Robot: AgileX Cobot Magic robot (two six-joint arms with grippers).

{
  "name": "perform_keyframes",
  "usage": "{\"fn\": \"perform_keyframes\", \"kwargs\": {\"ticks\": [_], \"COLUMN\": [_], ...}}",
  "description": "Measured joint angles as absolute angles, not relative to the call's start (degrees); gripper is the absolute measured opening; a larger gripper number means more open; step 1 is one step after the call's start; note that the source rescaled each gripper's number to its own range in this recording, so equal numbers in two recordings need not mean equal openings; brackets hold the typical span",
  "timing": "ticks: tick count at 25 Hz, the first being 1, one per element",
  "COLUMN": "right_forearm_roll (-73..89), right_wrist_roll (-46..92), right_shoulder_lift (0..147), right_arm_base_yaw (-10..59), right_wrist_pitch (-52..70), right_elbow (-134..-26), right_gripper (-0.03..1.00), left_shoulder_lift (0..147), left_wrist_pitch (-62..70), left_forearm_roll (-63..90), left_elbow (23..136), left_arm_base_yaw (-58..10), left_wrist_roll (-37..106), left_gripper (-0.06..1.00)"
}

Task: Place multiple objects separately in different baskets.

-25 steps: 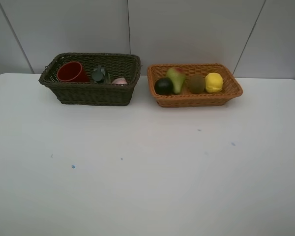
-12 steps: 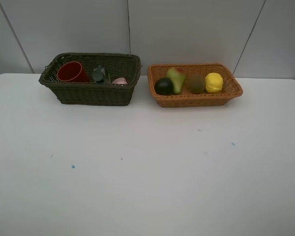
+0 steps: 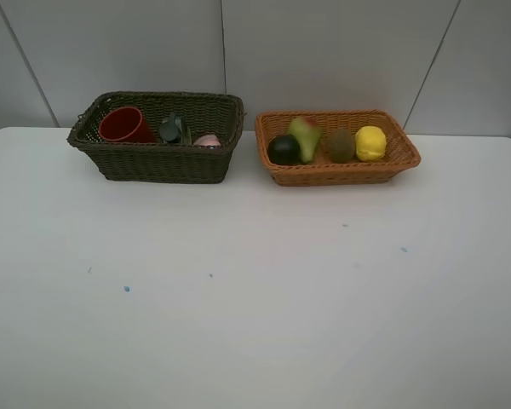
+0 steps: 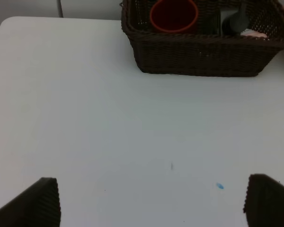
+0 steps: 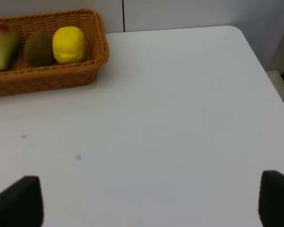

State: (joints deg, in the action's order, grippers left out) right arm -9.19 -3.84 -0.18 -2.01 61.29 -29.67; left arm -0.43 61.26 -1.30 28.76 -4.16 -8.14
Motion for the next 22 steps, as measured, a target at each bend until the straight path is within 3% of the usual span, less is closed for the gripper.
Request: {"fn": "perform_keyframes", "kwargs": {"ticks": [22], "right_forearm_roll": [-9.2], "right_wrist_roll": [-3.8], "right_shoulder_lift": [-0.2], "right_arm_base_yaw": [-2.0], "right_wrist_pitch": [61.3], "right_elbow": [-29.7], "right_gripper": [0.99], "left_shoulder_lift": [-0.4], "left_wrist_pitch": [61.3], "left_forearm_roll": [-1.3], "left_elbow": [28.8], "left_arm_base_yaw": [-4.2], "left_wrist_roll": [-8.1], "left_gripper": [1.0]}}
